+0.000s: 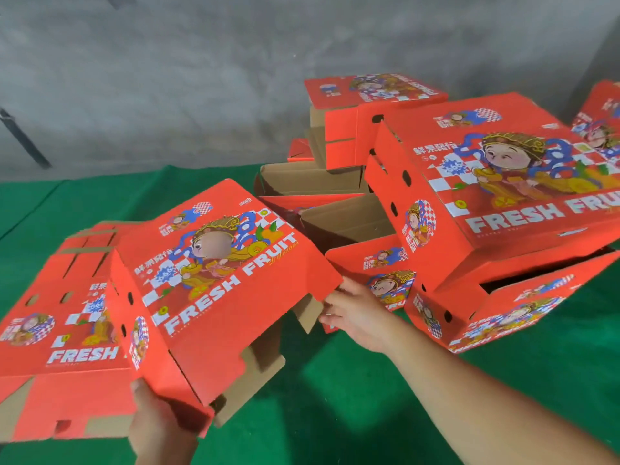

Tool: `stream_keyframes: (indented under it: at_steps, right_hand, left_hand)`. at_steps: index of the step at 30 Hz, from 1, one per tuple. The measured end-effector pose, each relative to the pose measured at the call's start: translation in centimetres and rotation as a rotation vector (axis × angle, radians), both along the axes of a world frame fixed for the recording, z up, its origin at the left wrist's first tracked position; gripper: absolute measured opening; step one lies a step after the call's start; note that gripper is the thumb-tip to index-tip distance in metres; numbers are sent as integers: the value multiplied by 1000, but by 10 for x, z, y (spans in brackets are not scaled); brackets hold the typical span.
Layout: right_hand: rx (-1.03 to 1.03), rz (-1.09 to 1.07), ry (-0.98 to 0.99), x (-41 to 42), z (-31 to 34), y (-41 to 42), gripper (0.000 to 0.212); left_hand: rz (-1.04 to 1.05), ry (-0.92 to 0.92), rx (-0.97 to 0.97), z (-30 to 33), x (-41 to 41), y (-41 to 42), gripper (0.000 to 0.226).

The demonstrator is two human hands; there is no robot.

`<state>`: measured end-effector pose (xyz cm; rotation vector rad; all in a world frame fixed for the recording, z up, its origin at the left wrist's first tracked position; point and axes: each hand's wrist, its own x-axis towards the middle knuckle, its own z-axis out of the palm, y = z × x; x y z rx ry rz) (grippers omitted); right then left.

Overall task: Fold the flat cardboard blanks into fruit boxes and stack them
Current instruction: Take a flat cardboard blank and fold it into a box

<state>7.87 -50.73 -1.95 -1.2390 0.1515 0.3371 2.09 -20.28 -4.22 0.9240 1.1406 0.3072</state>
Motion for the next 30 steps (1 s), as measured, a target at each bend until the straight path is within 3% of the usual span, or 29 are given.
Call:
stream_keyframes:
  at_steps: [1, 2, 5, 6, 8, 10, 12, 13, 16, 21, 24, 27, 30]
  right_hand:
    - [29, 28, -3, 1, 1, 4, 26]
    - [-66, 75, -52, 2, 2, 9, 25]
    - [-827, 221, -414, 10, 1, 27, 20]
    - [-1139, 304, -570, 13, -1, 31, 23]
    - [-1659, 428, -761, 21, -7, 36, 32]
    - [-1913, 436, -651, 29, -13, 38, 38]
    - [-1999, 462, -450, 34, -21, 40, 44]
    - [-2067, 473, -460, 35, -27, 40, 49]
    - [-2258, 534, -304, 29, -31, 18, 59]
    - [-2438, 767, -290, 2, -43, -31, 60]
    - [-2402, 651, -204, -15, -51, -53, 66]
    - [-2255, 488, -71, -33, -60, -86, 76]
    - [-2154, 450, -82, -47, -63, -117, 90]
  left_hand:
    - [-68, -118, -31, 1, 1, -1, 76]
    - [-149, -225, -62, 2, 1, -4, 75]
    - [-354, -342, 42, 1, -4, -8, 78]
    - [-377, -305, 165, -2, -7, -8, 77]
    - [-282, 26, 535, -5, -3, -18, 87]
    - [-190, 250, 1036, 2, -7, -37, 90]
    - [-427, 103, 1417, 10, -17, -56, 85]
    - [-572, -47, 1494, 8, -22, -64, 88]
    - [-748, -305, 1526, 9, -35, -86, 77]
    - [-899, -462, 1633, 17, -32, -109, 62]
    - [-1030, -473, 1637, 2, -25, -110, 65]
    - [-1150, -283, 1674, -17, -20, -117, 64]
    - [-1191, -146, 1650, -34, -16, -125, 58]
